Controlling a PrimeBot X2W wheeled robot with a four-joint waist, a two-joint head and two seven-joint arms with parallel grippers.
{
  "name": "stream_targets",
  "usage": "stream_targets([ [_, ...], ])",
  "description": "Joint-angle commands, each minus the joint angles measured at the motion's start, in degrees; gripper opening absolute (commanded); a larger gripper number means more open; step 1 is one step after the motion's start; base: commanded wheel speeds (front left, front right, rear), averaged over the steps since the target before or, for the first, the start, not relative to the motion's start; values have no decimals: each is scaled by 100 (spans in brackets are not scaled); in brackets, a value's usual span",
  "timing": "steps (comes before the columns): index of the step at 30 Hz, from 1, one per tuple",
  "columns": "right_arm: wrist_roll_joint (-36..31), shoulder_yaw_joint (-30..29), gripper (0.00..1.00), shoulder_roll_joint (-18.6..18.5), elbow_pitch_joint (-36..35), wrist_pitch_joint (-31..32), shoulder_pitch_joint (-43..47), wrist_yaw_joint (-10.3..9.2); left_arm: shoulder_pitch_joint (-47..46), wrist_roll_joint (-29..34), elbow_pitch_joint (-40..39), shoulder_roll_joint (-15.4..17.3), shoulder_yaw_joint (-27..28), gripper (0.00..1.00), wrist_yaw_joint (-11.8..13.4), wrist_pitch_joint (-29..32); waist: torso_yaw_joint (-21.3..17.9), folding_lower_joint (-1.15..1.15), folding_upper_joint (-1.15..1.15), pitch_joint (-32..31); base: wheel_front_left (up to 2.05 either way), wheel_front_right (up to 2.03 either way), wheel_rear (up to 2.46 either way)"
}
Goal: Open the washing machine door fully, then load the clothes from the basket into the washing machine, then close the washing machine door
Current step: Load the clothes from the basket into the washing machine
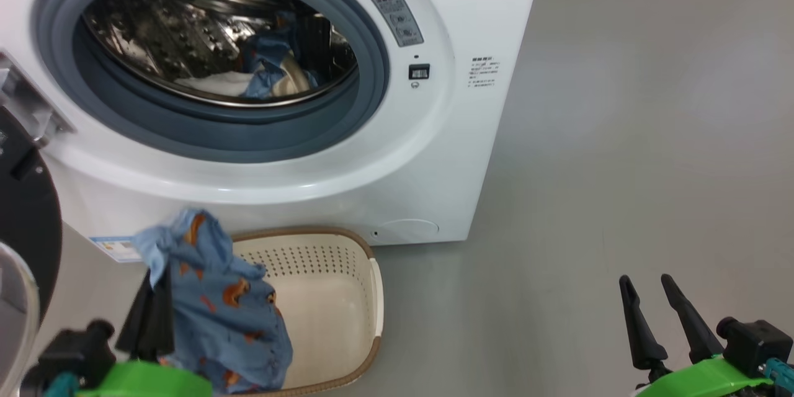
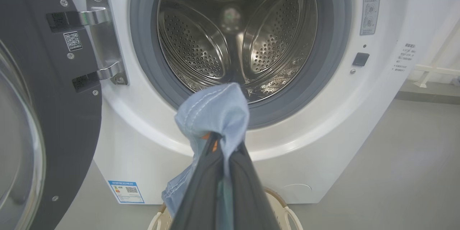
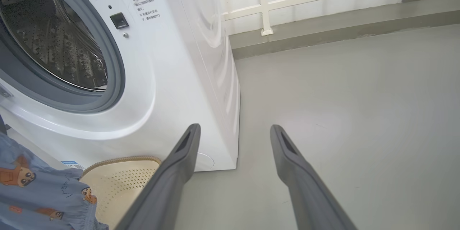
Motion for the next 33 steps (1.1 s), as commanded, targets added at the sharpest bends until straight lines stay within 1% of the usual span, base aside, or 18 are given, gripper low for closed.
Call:
stream_targets([
  [1, -3, 111, 100, -36, -148, -28, -174, 9, -323, -33, -108, 139, 166, 0, -9, -37, -41, 0, 0, 151, 0, 0, 0],
  [5, -6, 119, 100, 20, -160, -28, -322, 9, -964, -63, -33, 244, 75, 0, -9, -37, -78, 0, 0, 429, 0, 0, 0],
  [10, -8, 153, 100, 81, -175, -28, -542, 9, -2005, -52, 130, 410, 0, 0, -9, -37, -145, 0, 0, 797, 0, 0, 0],
  [12, -5, 173, 100, 104, -185, -28, -643, 9, -2444, 70, 252, 518, -33, 0, -9, -37, -192, 0, 0, 939, 0, 0, 0],
  [17, -3, 254, 100, 151, -197, -28, -868, 9, -3464, 199, 724, 647, -121, 0, -9, -37, -334, 0, 0, 1234, 0, 0, 0],
  [21, -8, 296, 100, 199, -211, -28, -1011, 9, -4108, 129, 1452, 671, -154, 0, -9, -37, -458, 0, 0, 1448, 0, 0, 0],
  [24, -2, 367, 100, 243, -221, -28, -1115, 9, -4503, 123, 2035, 751, -155, 0, -9, -37, -584, 0, 0, 1605, 0, 0, 0],
  [27, -1, 444, 100, 292, -232, -28, -1192, 9, -4869, 79, 2613, 816, -167, 0, -9, -37, -693, 0, 0, 1750, 0, 0, 0],
  [28, -1, 444, 100, 292, -232, -28, -1192, 9, -4869, 79, 2613, 816, -167, 0, -9, -37, -693, 0, 0, 1750, 0, 0, 0],
  [33, 26, 548, 100, 349, -213, -28, -1304, 9, -5446, -45, 3656, 921, -260, 0, -9, -37, -864, 0, 0, 1940, 0, 0, 0],
])
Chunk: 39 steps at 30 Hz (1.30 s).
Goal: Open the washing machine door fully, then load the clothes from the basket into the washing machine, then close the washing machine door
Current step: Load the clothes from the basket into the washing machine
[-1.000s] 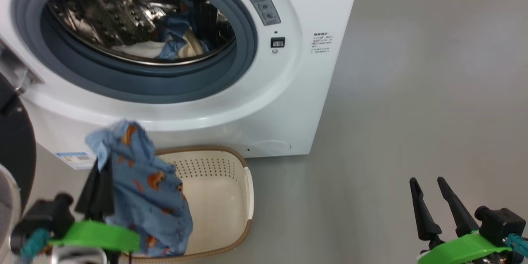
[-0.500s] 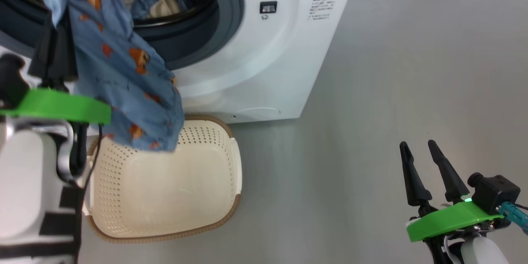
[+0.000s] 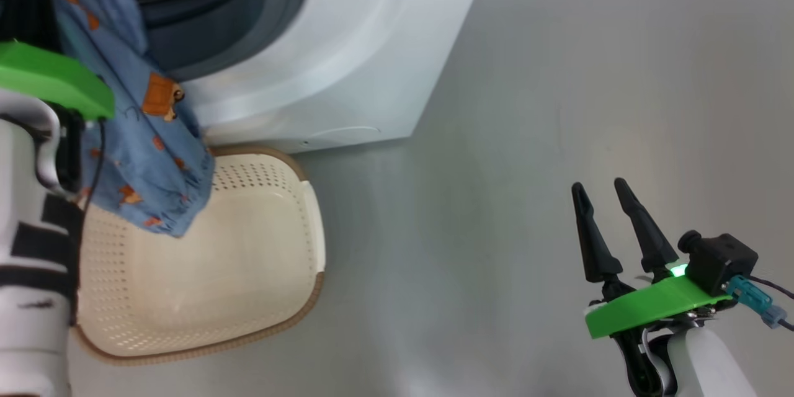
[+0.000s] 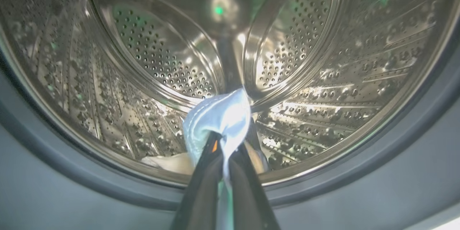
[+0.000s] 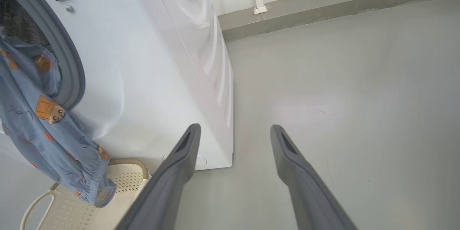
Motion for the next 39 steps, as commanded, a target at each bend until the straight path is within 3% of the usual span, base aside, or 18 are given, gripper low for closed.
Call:
stream_targets([
  [1, 30, 163, 100, 10, -118, -28, -49, 9, -235, -33, 60, 316, 79, 0, -9, -29, -185, 0, 0, 194, 0, 0, 0],
  [8, 47, 314, 100, 54, -147, -28, -190, 9, -1070, 31, 1462, 439, -21, 0, 11, -7, -353, 0, 0, 466, 0, 0, 0],
  [13, 50, 344, 100, 85, -170, -28, -264, 9, -1641, 172, 1969, 495, -173, 0, 64, -15, -421, 0, 0, 610, 0, 0, 0],
  [18, 60, 357, 100, 115, -183, -28, -322, 9, -2024, 342, 1243, 644, -130, 0, 281, -26, -480, 0, 0, 729, 0, 0, 0],
  [27, 78, 376, 100, 152, -210, -28, -424, 9, -1662, 707, -584, 667, 309, 0, 551, -28, -540, 0, 0, 889, 0, 0, 0],
  [39, 92, 412, 100, 173, -182, -28, -425, 9, -1569, 766, 782, 551, 390, 0, 344, -29, -558, 0, 0, 864, 0, 0, 0],
])
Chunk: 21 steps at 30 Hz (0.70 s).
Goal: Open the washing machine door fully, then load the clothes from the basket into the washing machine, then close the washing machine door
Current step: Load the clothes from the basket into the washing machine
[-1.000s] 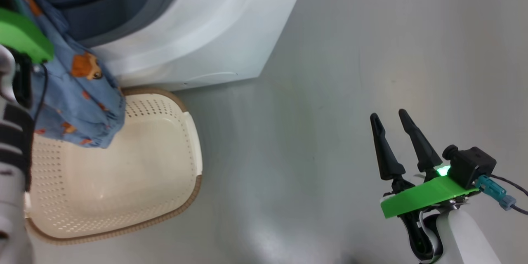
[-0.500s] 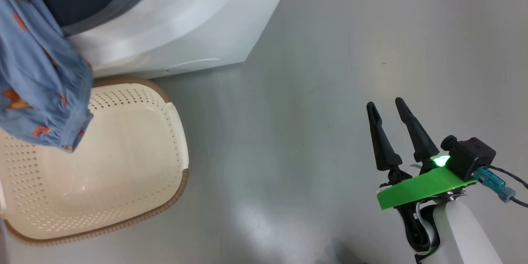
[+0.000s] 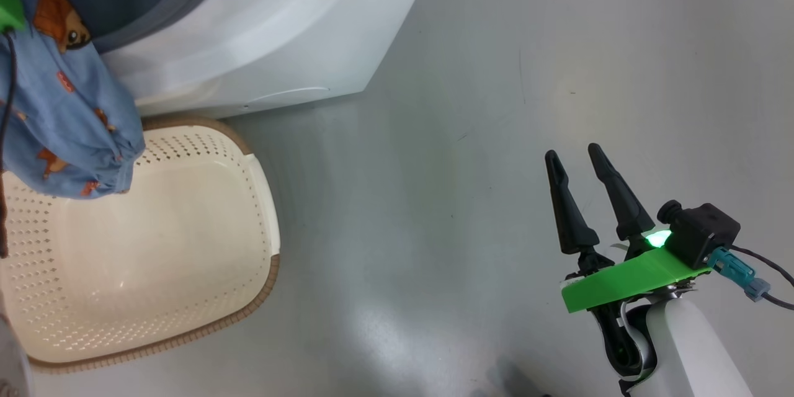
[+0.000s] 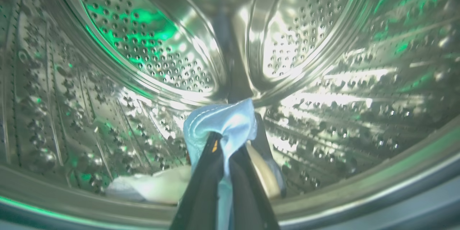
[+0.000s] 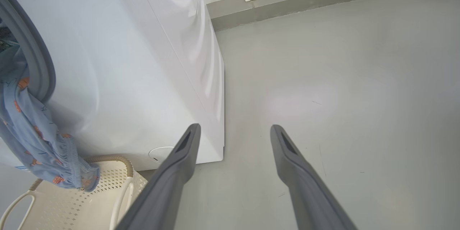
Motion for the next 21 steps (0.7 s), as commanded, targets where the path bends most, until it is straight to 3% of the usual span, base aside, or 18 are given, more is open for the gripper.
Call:
stream_targets([
  [1, 50, 116, 100, 11, -106, -28, 56, 9, -83, 13, -47, 235, 44, 10, -31, -29, 6, 0, -1, -12, 0, 0, 0],
  [3, 51, 114, 100, 13, -103, -28, 68, 9, -270, 16, 539, 219, -36, 75, -94, 45, 27, 0, -1, -42, 0, 0, 0],
  [4, 47, 113, 100, 13, -104, -28, 74, 9, -341, 45, 718, 215, -101, 100, -124, 97, 39, 0, -1, -49, 0, 0, 0],
  [11, 37, 130, 100, 15, -91, -28, 71, 9, -657, 8, 1471, 171, -230, 100, -208, 242, 111, 0, -1, -98, 0, 0, 0],
  [21, -16, 81, 100, -44, -86, -28, 70, 9, -552, -190, 1643, -30, -244, 100, -276, 20, 279, 0, -1, -250, 0, 0, 0],
])
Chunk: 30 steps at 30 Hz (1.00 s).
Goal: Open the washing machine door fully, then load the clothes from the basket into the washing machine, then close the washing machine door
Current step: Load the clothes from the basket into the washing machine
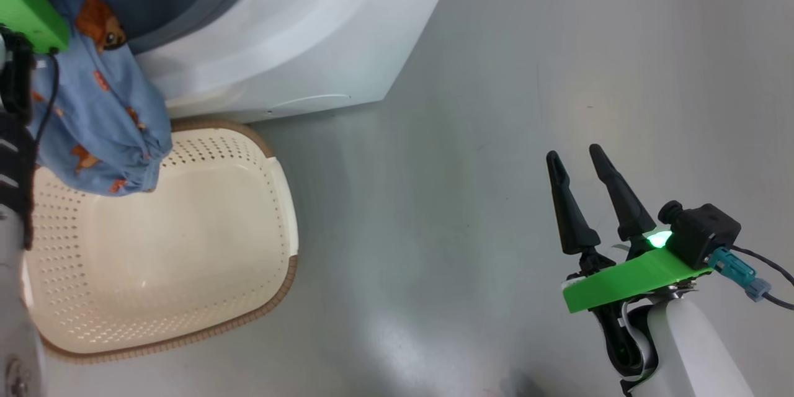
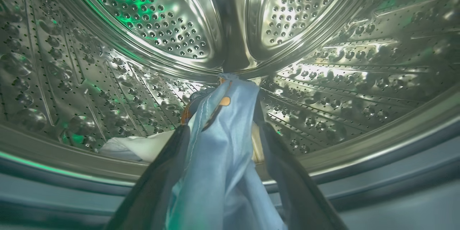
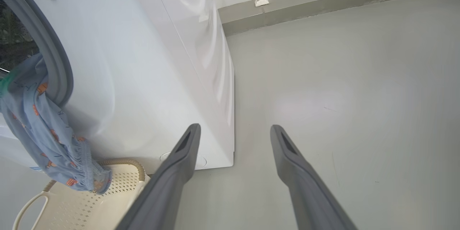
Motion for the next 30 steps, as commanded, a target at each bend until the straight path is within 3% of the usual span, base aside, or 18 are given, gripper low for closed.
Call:
stream_targets([
  [1, -14, 79, 100, -51, -100, -28, 79, 9, 102, -82, -110, 185, 29, 100, -17, -68, 75, 0, 0, -93, 0, 0, 0],
  [6, -27, 56, 100, -125, -97, -28, 142, 9, 428, -174, -377, 54, 31, 100, -46, -98, 200, 0, 0, -242, 0, 0, 0],
  [30, -78, -243, 100, -413, -142, -28, 391, 9, 3438, -319, -3588, -508, 524, 100, -84, -101, 823, 0, 0, -657, 0, 0, 0],
])
